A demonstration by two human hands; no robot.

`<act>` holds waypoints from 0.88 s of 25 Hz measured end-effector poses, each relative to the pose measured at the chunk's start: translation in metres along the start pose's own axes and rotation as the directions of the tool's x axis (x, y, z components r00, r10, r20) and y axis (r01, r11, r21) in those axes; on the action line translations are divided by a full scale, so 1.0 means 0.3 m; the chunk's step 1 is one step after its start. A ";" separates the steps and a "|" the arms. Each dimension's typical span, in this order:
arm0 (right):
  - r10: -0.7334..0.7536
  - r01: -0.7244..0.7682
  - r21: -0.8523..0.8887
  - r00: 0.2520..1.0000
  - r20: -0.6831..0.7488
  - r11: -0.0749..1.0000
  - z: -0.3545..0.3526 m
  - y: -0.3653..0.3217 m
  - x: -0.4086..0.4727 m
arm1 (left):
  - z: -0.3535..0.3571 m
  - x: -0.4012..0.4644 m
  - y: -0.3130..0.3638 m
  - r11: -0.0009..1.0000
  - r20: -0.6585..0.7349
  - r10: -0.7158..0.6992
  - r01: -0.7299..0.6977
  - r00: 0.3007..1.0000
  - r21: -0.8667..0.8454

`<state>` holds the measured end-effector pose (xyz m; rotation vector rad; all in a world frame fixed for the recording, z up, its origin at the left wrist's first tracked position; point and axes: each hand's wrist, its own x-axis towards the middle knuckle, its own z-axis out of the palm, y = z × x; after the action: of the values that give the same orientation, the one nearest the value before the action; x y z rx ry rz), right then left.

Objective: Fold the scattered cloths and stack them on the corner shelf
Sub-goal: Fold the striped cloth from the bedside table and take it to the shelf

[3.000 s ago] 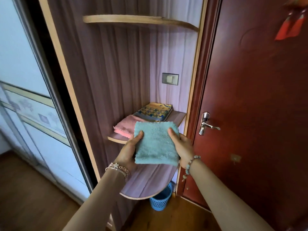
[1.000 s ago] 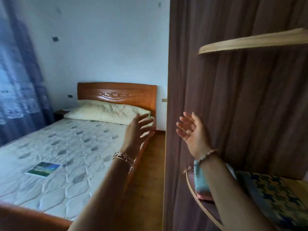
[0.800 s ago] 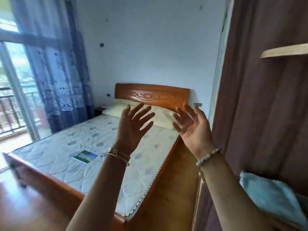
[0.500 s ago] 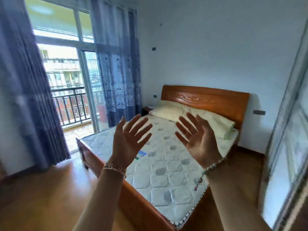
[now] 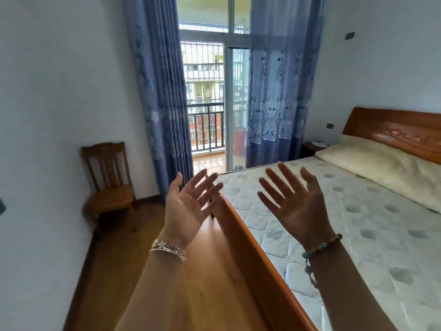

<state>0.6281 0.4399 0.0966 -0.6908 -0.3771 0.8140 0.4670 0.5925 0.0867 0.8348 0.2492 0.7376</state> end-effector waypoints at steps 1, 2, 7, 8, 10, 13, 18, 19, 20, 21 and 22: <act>0.029 -0.029 0.010 0.999 0.032 1.000 0.016 0.044 0.101 | -0.048 0.074 0.023 1.000 -0.019 0.015 -0.015 1.000 0.014; 0.046 -0.046 0.016 0.998 0.040 0.999 0.029 0.076 0.180 | -0.076 0.139 0.042 0.999 -0.029 0.026 -0.025 0.999 0.025; 0.129 -0.135 0.079 0.989 0.075 0.988 0.064 0.209 0.721 | -0.232 0.614 0.154 0.995 -0.071 0.081 -0.077 0.994 0.058; 0.147 -0.154 0.092 0.986 0.080 0.984 0.075 0.236 0.830 | -0.271 0.713 0.176 0.996 -0.082 0.078 -0.073 0.994 0.056; 0.173 -0.182 0.086 0.980 0.101 0.980 0.110 0.290 1.030 | -0.352 0.880 0.223 0.996 -0.114 0.072 -0.067 0.991 0.053; 0.225 -0.233 0.054 0.966 0.124 0.971 0.181 0.403 1.314 | -0.501 1.108 0.289 0.997 -0.147 0.081 -0.081 0.986 0.004; 0.281 -0.284 0.012 0.952 0.119 0.959 0.280 0.643 1.810 | -0.819 1.549 0.395 0.995 -0.189 0.083 -0.093 0.978 -0.045; 0.282 -0.285 0.013 0.953 0.114 0.959 0.305 0.687 1.905 | -0.877 1.637 0.420 0.994 -0.190 0.082 -0.095 0.978 -0.059; 0.282 -0.285 0.009 0.953 0.107 0.959 0.335 0.736 2.015 | -0.940 1.739 0.454 0.994 -0.183 0.073 -0.087 0.980 -0.069; 0.280 -0.282 0.006 0.955 0.100 0.959 0.373 0.781 2.128 | -1.000 1.846 0.492 0.995 -0.174 0.063 -0.076 0.983 -0.069; 0.274 -0.275 0.005 0.957 0.098 0.961 0.414 0.820 2.241 | -1.053 1.957 0.535 0.995 -0.162 0.054 -0.066 0.985 -0.071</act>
<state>0.8574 1.1278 0.0496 -0.6973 -0.3647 1.1167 0.6654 1.2475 0.0437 0.7139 0.3382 0.8668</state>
